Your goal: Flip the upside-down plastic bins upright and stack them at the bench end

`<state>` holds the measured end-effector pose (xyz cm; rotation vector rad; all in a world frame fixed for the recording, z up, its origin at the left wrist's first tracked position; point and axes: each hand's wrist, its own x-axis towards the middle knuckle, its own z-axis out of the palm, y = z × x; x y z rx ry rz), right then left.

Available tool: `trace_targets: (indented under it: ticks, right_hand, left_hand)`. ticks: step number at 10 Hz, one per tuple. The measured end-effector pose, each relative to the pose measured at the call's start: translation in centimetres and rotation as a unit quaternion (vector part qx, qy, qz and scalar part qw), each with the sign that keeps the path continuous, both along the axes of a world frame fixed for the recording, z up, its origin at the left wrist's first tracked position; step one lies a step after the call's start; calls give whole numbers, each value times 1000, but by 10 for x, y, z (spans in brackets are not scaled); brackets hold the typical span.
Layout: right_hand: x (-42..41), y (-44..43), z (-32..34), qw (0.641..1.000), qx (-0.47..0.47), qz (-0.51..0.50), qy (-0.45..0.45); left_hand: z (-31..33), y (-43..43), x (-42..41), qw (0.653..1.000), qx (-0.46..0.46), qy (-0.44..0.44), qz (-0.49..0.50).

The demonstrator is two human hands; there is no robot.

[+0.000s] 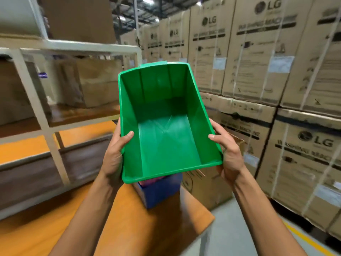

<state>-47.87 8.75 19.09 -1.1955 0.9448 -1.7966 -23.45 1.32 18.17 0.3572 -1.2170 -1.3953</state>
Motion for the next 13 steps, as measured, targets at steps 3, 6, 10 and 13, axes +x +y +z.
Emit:
trace_targets:
  ticks: [3, 6, 10, 13]
  right_hand:
    - [-30, -167, 23, 992, 60, 114, -17]
    - [-42, -252, -25, 963, 213, 157, 47]
    - [-42, -245, -24, 753, 67, 80, 649]
    - [-31, -239, -48, 709, 39, 60, 702]
  left_hand:
    - [27, -106, -27, 992, 50, 15, 112]
    - [-12, -151, -38, 940, 260, -43, 219]
    - [-24, -141, -48, 754, 174, -536, 336]
    - [-42, -129, -50, 689, 78, -630, 350]
